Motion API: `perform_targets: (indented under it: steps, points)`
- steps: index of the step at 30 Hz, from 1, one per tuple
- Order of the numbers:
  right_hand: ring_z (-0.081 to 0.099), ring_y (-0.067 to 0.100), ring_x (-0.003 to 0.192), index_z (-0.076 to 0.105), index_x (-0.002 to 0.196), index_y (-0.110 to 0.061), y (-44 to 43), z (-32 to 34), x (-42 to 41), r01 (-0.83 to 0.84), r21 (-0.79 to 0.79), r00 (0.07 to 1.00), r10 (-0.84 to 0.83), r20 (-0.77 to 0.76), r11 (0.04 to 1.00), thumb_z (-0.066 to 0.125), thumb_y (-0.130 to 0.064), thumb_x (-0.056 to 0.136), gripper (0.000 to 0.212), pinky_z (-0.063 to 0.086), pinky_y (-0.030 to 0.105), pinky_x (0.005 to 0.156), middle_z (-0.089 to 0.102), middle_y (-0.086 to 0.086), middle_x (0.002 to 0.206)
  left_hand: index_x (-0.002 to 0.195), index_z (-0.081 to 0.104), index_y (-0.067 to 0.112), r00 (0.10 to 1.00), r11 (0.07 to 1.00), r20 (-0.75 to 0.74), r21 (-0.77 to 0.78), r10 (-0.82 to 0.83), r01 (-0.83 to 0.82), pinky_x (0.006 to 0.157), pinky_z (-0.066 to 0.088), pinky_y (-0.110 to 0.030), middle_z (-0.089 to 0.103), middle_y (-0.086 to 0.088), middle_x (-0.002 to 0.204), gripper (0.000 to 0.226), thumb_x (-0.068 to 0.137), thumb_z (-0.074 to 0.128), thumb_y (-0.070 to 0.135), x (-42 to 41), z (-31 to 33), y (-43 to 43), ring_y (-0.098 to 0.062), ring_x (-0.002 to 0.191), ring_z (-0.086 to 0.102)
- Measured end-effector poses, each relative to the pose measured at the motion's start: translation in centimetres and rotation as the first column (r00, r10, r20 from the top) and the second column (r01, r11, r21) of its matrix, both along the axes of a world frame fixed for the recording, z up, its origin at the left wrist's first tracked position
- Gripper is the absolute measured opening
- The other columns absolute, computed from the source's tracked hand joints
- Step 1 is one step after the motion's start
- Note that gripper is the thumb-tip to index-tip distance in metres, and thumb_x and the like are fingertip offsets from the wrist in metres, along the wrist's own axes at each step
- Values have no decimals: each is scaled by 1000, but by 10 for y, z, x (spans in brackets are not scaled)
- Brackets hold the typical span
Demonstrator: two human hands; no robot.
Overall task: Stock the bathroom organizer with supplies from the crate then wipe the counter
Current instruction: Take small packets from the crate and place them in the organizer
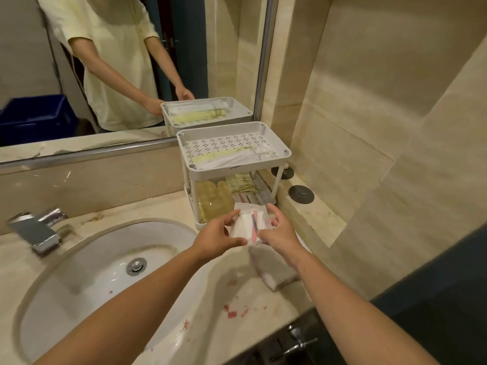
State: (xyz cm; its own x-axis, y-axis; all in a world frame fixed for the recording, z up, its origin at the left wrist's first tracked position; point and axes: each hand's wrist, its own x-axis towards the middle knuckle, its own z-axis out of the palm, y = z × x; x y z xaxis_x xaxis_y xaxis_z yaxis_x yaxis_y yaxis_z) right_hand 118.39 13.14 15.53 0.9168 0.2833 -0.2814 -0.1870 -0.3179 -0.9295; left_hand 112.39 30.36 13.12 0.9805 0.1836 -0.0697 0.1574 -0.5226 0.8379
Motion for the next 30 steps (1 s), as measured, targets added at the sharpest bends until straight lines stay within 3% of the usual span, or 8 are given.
perform_targets:
  steps: [4, 7, 12, 16, 19, 21, 24, 30]
  points:
    - [47, 20, 130, 32, 150, -28, 6, -10, 48, -58, -11, 998, 58, -5, 998, 58, 10, 80, 84, 54, 39, 92, 48, 5, 143, 146, 40, 30, 997, 998, -33, -13, 62, -63, 66, 46, -19, 60, 7, 111, 88, 70, 85, 35, 40, -11, -2, -4, 66, 50]
    - [33, 17, 141, 29, 151, -28, 11, -20, 80, -111, -60, 994, 111, -16, 992, 57, 10, 81, 85, 47, 43, 104, 35, -1, 153, 146, 40, 29, 992, 993, -56, -26, 112, -114, 64, 42, -12, 60, 6, 113, 86, 72, 84, 35, 68, -22, -4, -1, 71, 52]
    - [30, 20, 143, 28, 151, -26, 25, -36, 130, -166, -139, 986, 163, -33, 976, 57, 11, 81, 84, 38, 39, 111, 35, 0, 154, 144, 43, 24, 980, 982, -95, -53, 176, -182, 83, 49, -27, 60, 2, 126, 82, 74, 83, 34, 110, -43, -3, -10, 96, 55]
    - [45, 10, 117, 36, 147, -26, 37, -48, 156, -183, -121, 982, 177, -59, 976, 66, 7, 81, 80, 43, 11, 77, 50, -12, 123, 142, 45, 28, 965, 968, -145, -89, 219, -233, 79, 46, -21, 60, -1, 124, 80, 72, 84, 31, 138, -59, 2, -12, 96, 56]
    - [47, 1, 92, 48, 129, -33, 42, -60, 172, -188, -131, 982, 187, -20, 973, 68, 5, 81, 64, 40, -2, 57, 47, -26, 97, 138, 51, 28, 951, 961, -168, -57, 259, -272, 78, 45, -20, 62, 0, 119, 75, 72, 84, 33, 156, -68, 4, -11, 92, 57]
    - [52, 11, 104, 48, 126, -31, 45, -64, 182, -223, -172, 973, 229, 14, 960, 63, 9, 82, 61, 44, 1, 71, 53, -20, 103, 136, 53, 26, 944, 952, -176, -79, 280, -297, 80, 44, -19, 62, 0, 120, 72, 71, 85, 30, 164, -74, 4, -10, 96, 57]
    - [47, 24, 124, 43, 140, -16, 51, -65, 191, -278, -297, 949, 308, 61, 913, 64, 5, 84, 63, 42, 23, 95, 52, 5, 131, 133, 56, 23, 932, 942, -187, -73, 310, -328, 85, 46, -21, 60, -1, 122, 68, 71, 85, 24, 175, -79, 5, -15, 101, 60]
    - [48, 28, 125, 48, 134, -14, 64, -77, 207, -265, -471, 907, 383, 175, 841, 55, -19, 96, 39, 38, 26, 95, 51, 11, 135, 131, 57, 21, 923, 939, -174, 34, 343, -343, 95, 33, -12, 51, 0, 139, 68, 70, 85, 27, 195, -89, 8, -13, 126, 49]
